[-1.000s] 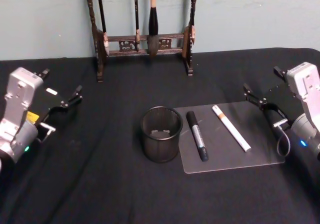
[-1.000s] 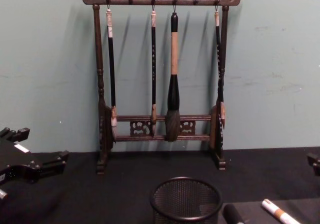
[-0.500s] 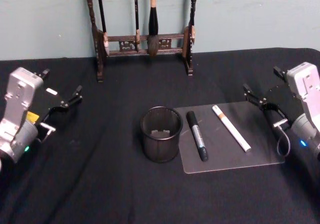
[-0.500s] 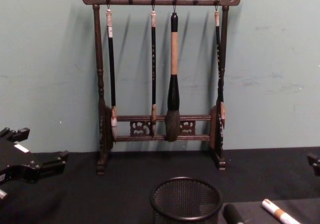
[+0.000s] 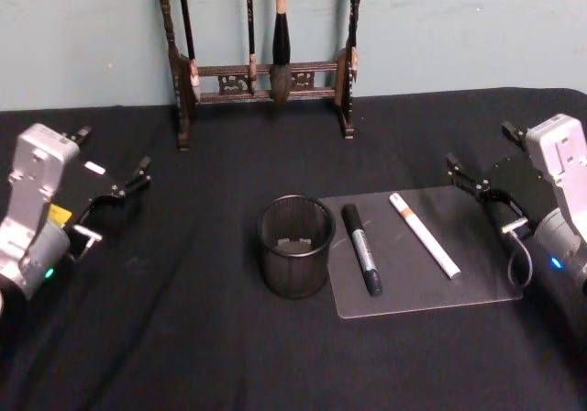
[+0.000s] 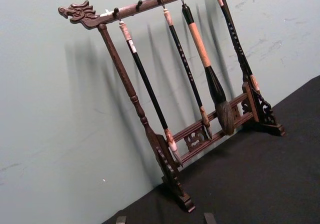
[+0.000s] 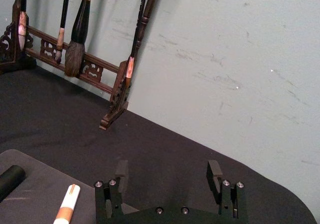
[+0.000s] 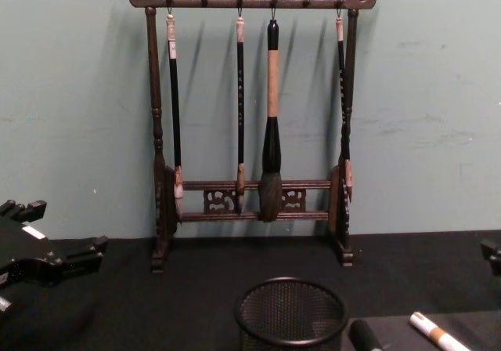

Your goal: Pick up the water-based marker from the table and place it into the pen holder.

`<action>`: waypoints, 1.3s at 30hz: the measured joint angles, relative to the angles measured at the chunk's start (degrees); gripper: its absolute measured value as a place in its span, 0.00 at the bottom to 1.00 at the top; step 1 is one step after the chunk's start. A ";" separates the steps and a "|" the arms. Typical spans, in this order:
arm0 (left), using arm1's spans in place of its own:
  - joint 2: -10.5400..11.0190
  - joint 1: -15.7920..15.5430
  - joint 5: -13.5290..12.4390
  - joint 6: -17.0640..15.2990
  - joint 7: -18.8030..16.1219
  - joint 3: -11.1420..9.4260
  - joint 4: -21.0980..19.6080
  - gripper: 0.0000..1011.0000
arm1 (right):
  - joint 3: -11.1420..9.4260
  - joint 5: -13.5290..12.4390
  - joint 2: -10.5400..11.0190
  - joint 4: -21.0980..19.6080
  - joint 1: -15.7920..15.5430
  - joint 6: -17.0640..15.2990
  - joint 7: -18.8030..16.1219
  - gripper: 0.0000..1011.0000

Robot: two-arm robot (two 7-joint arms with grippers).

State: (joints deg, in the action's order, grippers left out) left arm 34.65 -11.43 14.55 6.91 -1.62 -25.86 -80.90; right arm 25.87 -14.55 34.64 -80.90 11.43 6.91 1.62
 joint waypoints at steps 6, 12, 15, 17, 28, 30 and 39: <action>0.00 0.00 0.00 0.00 0.00 0.00 0.00 0.99 | 0.00 0.00 0.00 0.00 0.00 0.00 0.00 0.99; 0.00 0.00 0.00 0.00 0.00 0.00 0.00 0.99 | 0.00 0.00 0.00 0.00 0.00 0.00 0.00 0.99; 0.00 0.00 0.00 0.00 0.00 0.00 0.00 0.99 | 0.00 0.00 0.00 0.00 0.00 0.00 0.00 0.99; 0.00 0.00 0.00 0.00 0.00 0.00 0.00 0.99 | 0.00 0.00 0.00 0.00 0.00 0.00 0.00 0.99; 0.00 0.00 0.00 0.00 0.00 0.00 0.00 0.99 | 0.00 0.00 0.00 0.00 0.00 0.00 0.00 0.99; 0.00 0.00 0.00 0.00 0.00 0.00 0.00 0.99 | 0.00 0.00 0.00 0.00 0.00 0.00 0.00 0.99; 0.00 0.00 0.00 0.00 0.00 0.00 0.00 0.99 | -1.29 -2.02 0.02 -0.45 -0.34 -1.30 -3.22 0.99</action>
State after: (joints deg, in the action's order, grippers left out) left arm 34.64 -11.43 14.55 6.91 -1.62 -25.86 -80.90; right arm 24.58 -16.57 34.67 -81.36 11.09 5.61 -1.60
